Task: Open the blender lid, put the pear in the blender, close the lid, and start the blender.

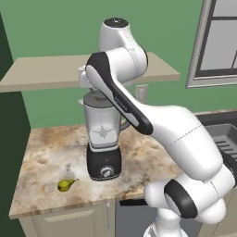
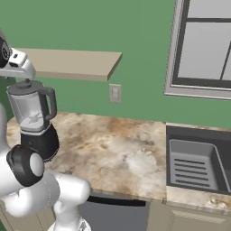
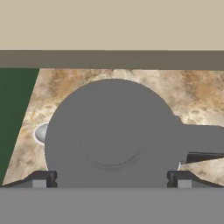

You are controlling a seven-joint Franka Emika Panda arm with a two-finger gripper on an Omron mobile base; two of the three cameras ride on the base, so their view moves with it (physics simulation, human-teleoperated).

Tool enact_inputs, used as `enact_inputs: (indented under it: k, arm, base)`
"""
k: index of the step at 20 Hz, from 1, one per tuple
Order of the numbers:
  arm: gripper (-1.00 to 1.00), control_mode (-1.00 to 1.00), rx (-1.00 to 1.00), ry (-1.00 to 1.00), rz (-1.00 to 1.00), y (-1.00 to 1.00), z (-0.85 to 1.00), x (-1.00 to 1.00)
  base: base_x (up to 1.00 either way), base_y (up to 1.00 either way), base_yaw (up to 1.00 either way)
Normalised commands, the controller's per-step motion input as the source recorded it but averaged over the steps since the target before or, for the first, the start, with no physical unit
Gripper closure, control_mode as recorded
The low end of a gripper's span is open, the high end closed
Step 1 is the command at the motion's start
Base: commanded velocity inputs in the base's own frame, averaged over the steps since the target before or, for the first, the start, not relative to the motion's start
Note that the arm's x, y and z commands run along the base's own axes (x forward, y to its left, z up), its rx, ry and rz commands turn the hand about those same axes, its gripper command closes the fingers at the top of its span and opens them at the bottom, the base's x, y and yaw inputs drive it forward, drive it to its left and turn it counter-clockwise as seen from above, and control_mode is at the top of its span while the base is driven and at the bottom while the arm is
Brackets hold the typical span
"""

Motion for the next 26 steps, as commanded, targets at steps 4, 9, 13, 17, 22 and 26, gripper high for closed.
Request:
enact_inputs:
  k: [4,9,13,17,22,26]
  arm:
    - [-1.0,-1.0,0.0,0.0,0.0,0.13,-0.2,0.32]
    - [-1.0,-1.0,0.0,0.0,0.01,0.03,-0.16,0.21]
    - [-1.0,-1.0,0.0,0.0,0.01,0.0,-0.08,0.01]
    - [-1.0,-1.0,0.0,0.0,0.01,0.0,-0.17,0.0]
    - [-1.0,-1.0,0.0,0.0,0.03,-0.08,-0.11,0.07]
    - [-1.0,-1.0,0.0,0.0,0.04,-0.04,-0.14,0.3]
  base:
    - [0.0,0.0,0.0]
    - [0.0,0.0,0.0]
    - [0.0,0.0,0.0]
    - [0.0,0.0,0.0]
    - [0.0,0.0,0.0]
    - [0.0,0.0,0.0]
